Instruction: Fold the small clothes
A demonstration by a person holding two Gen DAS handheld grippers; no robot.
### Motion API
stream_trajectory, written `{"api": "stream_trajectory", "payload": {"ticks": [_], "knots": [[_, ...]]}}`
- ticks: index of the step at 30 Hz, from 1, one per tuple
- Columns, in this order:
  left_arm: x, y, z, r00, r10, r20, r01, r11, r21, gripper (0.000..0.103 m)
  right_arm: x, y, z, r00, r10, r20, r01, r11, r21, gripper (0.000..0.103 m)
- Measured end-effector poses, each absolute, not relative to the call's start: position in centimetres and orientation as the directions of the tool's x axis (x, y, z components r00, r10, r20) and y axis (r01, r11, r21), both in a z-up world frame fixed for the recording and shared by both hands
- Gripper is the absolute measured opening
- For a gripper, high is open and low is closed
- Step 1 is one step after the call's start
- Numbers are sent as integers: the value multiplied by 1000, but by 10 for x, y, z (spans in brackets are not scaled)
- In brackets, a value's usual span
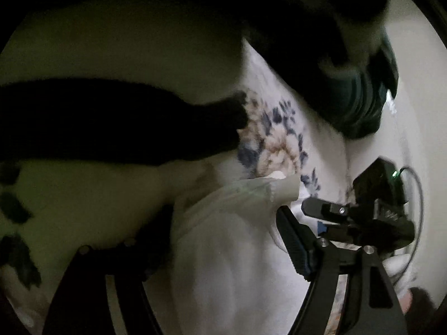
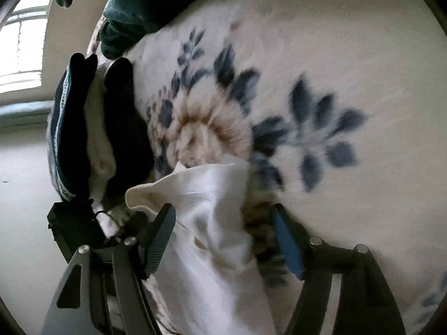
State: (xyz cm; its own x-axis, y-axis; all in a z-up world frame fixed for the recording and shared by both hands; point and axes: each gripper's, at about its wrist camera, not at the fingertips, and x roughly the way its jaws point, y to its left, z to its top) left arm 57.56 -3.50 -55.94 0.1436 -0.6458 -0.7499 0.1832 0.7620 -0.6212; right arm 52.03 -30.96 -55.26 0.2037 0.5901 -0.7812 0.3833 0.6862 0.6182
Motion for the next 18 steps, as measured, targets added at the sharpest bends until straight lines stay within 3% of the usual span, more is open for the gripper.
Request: {"api": "stream_trajectory", "payload": {"ticks": [1,2,4,5,18], "knots": [[576,-41,-557,153,-634,-758,207,771,-603,71,522,-307,-554,220,603,-767,373,674,637,71],[574,-46,-555,161,-620,-768,231,781,-581,70,523,-305,-553,233,607,-759,362,671,648,51],[574,-52,-552,164,-600,-783,265,791,-551,34,526,-301,-553,228,592,-773,354,689,633,11],[574,-52,-553,157,-600,-785,265,791,-552,14,526,-301,-552,232,593,-771,352,688,635,11],[529,-35,-485,324,-576,-750,320,813,-486,11,513,-276,-483,314,557,-769,203,752,628,8]]}}
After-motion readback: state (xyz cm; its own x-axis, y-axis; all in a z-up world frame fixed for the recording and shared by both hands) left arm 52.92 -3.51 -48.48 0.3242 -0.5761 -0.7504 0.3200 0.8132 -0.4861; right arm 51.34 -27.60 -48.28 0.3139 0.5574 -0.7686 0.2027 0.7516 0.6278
